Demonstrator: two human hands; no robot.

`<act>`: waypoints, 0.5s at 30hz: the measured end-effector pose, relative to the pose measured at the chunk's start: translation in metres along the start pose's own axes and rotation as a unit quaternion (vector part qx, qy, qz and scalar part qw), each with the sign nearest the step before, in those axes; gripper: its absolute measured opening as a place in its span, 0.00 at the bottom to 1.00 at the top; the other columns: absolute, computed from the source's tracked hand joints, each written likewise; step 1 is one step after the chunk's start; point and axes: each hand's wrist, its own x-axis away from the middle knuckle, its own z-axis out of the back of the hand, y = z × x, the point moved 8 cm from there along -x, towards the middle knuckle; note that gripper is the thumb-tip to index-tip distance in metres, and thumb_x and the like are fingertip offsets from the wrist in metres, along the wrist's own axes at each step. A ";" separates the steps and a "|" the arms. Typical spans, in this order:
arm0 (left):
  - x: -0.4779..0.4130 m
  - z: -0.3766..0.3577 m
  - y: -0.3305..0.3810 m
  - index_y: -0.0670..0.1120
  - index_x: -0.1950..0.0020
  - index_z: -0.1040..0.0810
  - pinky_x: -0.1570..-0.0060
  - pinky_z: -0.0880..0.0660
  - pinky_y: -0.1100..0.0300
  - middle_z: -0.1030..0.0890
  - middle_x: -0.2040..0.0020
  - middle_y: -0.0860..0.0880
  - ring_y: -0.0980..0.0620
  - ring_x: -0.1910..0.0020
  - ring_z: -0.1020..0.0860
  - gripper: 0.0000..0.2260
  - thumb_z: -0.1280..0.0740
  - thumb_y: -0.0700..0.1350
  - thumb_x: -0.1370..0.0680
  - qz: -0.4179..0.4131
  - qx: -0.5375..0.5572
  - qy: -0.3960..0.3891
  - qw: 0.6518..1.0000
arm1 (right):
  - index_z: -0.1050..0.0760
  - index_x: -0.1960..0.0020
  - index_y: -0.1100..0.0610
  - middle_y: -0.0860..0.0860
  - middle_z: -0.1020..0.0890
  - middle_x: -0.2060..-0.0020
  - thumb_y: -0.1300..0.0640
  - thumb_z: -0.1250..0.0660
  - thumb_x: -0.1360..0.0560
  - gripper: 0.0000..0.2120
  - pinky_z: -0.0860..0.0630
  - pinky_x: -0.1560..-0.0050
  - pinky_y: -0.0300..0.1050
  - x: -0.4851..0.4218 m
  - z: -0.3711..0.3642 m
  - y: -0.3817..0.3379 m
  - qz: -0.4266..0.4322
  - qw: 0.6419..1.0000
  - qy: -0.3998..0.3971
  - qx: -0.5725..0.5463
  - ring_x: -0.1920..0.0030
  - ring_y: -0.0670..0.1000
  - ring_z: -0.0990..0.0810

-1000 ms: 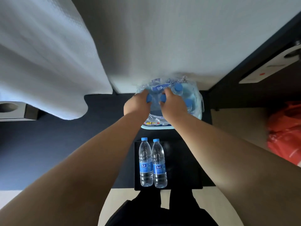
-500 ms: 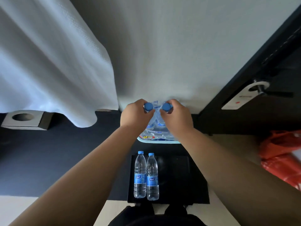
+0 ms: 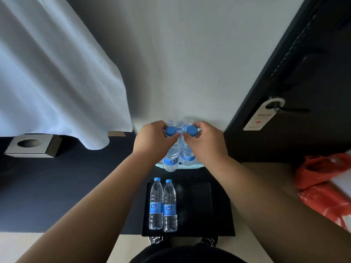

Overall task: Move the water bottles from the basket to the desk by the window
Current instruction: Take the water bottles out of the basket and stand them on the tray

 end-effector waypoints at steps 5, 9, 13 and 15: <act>0.030 -0.055 -0.025 0.51 0.61 0.21 0.69 0.26 0.59 0.20 0.67 0.53 0.52 0.67 0.21 0.12 0.25 0.58 0.28 0.039 -0.015 -0.087 0.995 | 0.22 0.56 0.48 0.44 0.18 0.66 0.45 0.25 0.26 0.09 0.18 0.63 0.50 0.027 -0.015 0.048 -0.048 0.995 -0.073 0.038 0.64 0.46 0.18; 0.054 -0.100 -0.052 0.51 0.58 0.19 0.66 0.19 0.55 0.17 0.65 0.52 0.51 0.66 0.18 0.10 0.24 0.56 0.29 0.095 0.010 -0.150 0.984 | 0.19 0.53 0.49 0.44 0.17 0.64 0.48 0.25 0.25 0.06 0.17 0.61 0.51 0.054 -0.035 0.091 -0.091 0.987 -0.124 0.052 0.63 0.46 0.17; 0.071 -0.134 -0.074 0.49 0.60 0.20 0.65 0.22 0.55 0.18 0.64 0.50 0.49 0.65 0.19 0.12 0.24 0.55 0.30 0.129 -0.009 -0.185 0.974 | 0.20 0.58 0.48 0.44 0.18 0.65 0.49 0.26 0.27 0.05 0.23 0.67 0.44 0.074 -0.053 0.126 -0.145 0.975 -0.157 0.056 0.64 0.46 0.18; 0.078 -0.147 -0.084 0.47 0.61 0.20 0.66 0.23 0.56 0.18 0.64 0.49 0.50 0.64 0.19 0.13 0.24 0.55 0.30 0.144 -0.024 -0.200 0.969 | 0.20 0.59 0.49 0.45 0.17 0.65 0.49 0.26 0.27 0.06 0.26 0.67 0.42 0.084 -0.062 0.141 -0.174 0.968 -0.175 0.052 0.64 0.45 0.18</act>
